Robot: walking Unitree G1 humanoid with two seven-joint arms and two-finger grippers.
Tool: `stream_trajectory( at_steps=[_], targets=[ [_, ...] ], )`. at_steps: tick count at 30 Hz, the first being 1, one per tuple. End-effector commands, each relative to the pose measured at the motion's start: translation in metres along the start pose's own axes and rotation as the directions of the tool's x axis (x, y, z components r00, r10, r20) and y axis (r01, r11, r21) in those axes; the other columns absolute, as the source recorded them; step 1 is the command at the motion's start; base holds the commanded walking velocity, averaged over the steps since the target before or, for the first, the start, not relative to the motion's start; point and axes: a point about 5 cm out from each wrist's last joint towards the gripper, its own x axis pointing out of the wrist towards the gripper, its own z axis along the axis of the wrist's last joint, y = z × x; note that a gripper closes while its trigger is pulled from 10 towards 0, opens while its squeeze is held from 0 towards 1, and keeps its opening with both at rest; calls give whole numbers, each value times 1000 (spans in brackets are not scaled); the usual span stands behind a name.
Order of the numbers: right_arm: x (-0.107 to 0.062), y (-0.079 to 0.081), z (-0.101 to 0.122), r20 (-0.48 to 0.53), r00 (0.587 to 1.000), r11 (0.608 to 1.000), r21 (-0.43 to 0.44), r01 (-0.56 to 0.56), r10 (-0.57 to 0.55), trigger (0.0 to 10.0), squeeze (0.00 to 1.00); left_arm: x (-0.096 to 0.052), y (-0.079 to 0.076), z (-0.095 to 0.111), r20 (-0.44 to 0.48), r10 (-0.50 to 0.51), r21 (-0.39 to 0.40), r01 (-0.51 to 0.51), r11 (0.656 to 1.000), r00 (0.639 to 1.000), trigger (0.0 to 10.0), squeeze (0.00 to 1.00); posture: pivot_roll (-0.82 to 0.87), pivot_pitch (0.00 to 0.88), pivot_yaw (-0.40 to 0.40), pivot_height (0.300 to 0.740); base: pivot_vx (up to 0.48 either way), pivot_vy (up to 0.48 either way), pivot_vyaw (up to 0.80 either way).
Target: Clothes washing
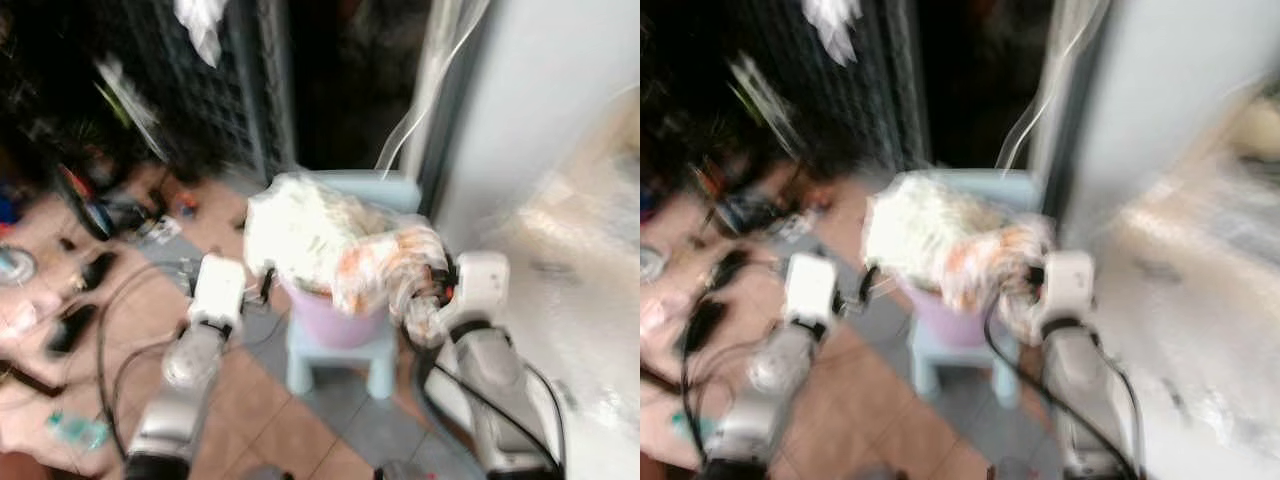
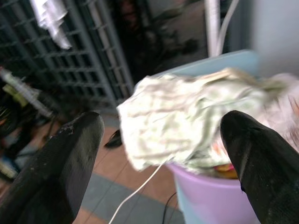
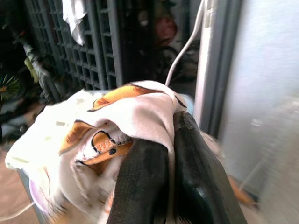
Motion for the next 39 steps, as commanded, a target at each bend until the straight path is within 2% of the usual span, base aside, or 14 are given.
stream_trajectory(
  at_steps=[1, 8, 25, 30, 31, 34, 37, 39],
  targets=[
    [3, 0, 4, 14, 1000, 1000, -11, 3, -3, 10000, 0, 1, -1, 5, 27, -19, -7, 19, 1000, 999, 10000, 0, -65, 0, 107, 740, 0, 0, -800],
    [12, -3, 11, 39, 999, 1000, -29, 3, -2, 10000, 0, 3, 0, 9, 40, -25, 6, 24, 1000, 999, 10000, 0, -72, 7, 108, 740, 0, -129, -800],
    [5, 1, 4, 12, 1000, 999, -38, -13, 13, 10000, 0, -1, 1, 3, 12, -21, -11, 21, 1000, 1000, 10000, 0, -63, 10, 101, 740, 0, -53, -800],
    [9, 0, 7, 30, 999, 999, -32, -18, 19, 10000, 0, 1, 8, 3, 5, 36, -20, -36, 999, 999, 10000, 0, -62, 23, 110, 740, 0, 0, -101],
    [10, 1, 8, 33, 999, 999, -31, -25, 26, 10000, 0, 1, 15, 1, -17, 90, -54, -91, 994, 996, 10000, 0, -63, 24, 114, 740, 0, 0, 0],
    [11, 4, 10, 40, 998, 998, -41, -50, 52, 10000, 0, -1, 24, -3, -56, 153, -104, -158, 982, 987, 10000, 0, -62, 25, 115, 740, 0, 0, 0],
    [13, 8, 16, 69, 994, 994, -80, -79, 84, 10000, 0, -3, 25, -4, -59, 145, -149, -152, 977, 988, 10000, 0, -62, 20, 118, 740, 0, 0, 0],
    [18, 9, 24, 98, 991, 993, -84, -86, 94, 10000, 0, -3, 24, -3, -52, 136, -147, -143, 979, 989, 10000, 0, -63, 18, 118, 740, 0, 0, 0]
  ],
)
